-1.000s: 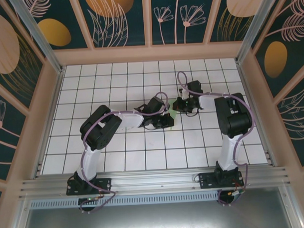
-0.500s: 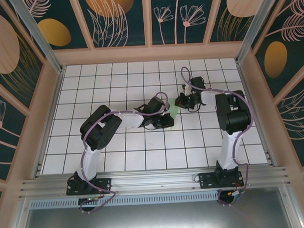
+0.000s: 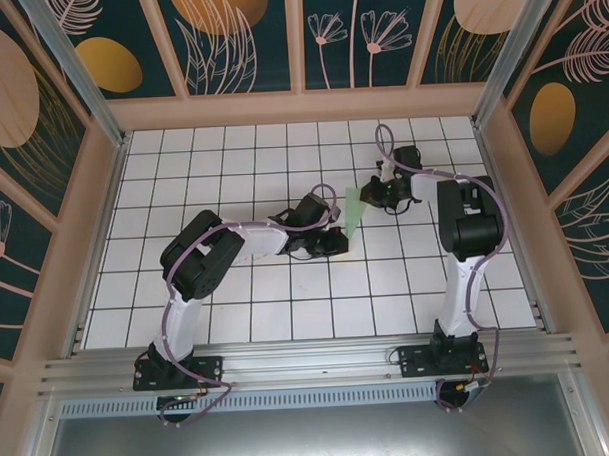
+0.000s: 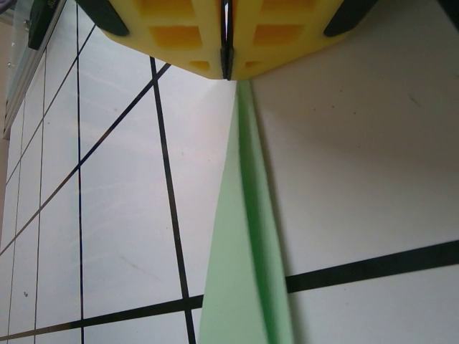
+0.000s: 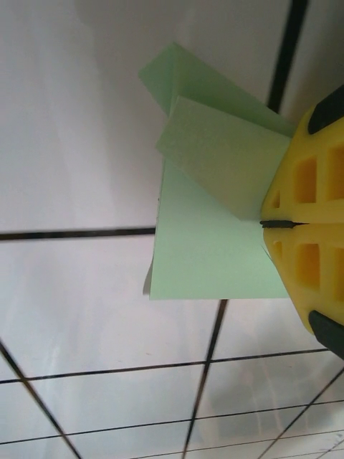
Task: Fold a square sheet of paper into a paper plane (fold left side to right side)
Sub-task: Fold the wing for the fifth time at the center of the table.
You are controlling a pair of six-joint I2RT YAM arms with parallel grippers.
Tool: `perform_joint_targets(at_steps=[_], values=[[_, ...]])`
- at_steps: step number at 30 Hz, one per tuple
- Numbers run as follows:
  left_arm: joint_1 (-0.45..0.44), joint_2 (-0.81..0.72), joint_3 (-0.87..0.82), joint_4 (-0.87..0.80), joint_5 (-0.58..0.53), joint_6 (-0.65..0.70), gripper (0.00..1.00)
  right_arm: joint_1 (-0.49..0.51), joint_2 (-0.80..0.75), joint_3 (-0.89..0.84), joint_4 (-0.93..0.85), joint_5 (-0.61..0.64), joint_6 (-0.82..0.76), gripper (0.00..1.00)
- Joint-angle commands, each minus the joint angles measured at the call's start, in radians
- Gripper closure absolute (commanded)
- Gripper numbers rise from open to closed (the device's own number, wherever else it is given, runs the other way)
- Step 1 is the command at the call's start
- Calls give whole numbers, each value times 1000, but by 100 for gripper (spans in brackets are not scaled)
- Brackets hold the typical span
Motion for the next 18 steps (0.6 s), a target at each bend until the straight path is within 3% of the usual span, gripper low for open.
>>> perform_joint_targets(at_steps=[1,5,12,18], values=[[-30,87,-22,-70,-20,-3,89,-16,35,30,3,29,-25,100],[-29,23,-52,-46,-26,3,90,-14,41,15,-6,20,-23,100],[20,-228,-52,-105,-121,75,89,17,-2,-59,7,8,-12,100],[30,-126,89,-81,-18,87,89,34,-26,-124,43,4,21,100]])
